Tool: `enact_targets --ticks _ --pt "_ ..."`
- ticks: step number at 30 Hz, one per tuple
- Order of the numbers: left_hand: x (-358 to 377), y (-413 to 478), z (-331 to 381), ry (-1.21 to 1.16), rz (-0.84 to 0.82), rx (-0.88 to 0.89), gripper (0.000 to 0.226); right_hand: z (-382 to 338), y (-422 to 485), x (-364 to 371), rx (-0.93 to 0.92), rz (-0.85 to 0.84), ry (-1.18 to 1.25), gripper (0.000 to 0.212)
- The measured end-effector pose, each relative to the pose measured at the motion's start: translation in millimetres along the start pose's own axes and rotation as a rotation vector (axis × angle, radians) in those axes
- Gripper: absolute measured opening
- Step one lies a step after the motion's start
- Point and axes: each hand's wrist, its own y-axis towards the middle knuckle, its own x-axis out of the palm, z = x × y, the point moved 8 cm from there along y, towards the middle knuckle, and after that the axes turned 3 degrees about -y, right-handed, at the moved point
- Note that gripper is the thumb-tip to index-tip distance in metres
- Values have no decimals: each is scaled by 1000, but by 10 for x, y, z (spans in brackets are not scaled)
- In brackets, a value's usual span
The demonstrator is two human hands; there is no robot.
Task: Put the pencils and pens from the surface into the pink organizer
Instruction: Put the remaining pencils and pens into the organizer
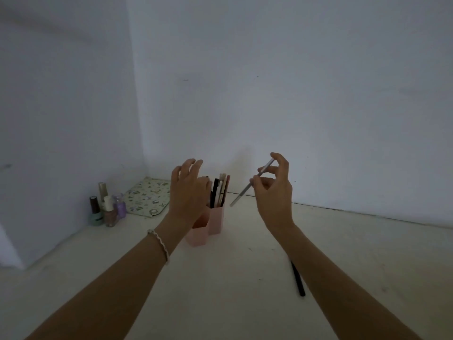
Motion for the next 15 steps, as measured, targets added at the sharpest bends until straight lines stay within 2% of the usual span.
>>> enact_targets --ticks 2,5,8,10,12,13,15 --pt "-91 8 -63 -43 90 -23 20 -50 -35 137 -56 7 26 54" --pt "-163 41 -91 -94 104 -25 28 -68 -104 435 -122 -62 -28 49" --pt "-176 38 -81 -137 39 -43 33 -70 -221 645 -257 -114 -260 41" --pt "-199 24 -24 -182 26 -47 32 -125 -323 686 -455 -51 -490 38" --pt "-236 -5 99 -226 34 -48 23 -130 -382 668 -562 -13 -580 44" --pt "-246 -19 183 -250 30 -52 17 -109 -363 596 -549 7 -565 50" --pt "-180 -53 387 -297 -37 -95 23 -1 -244 289 -392 96 -452 58"
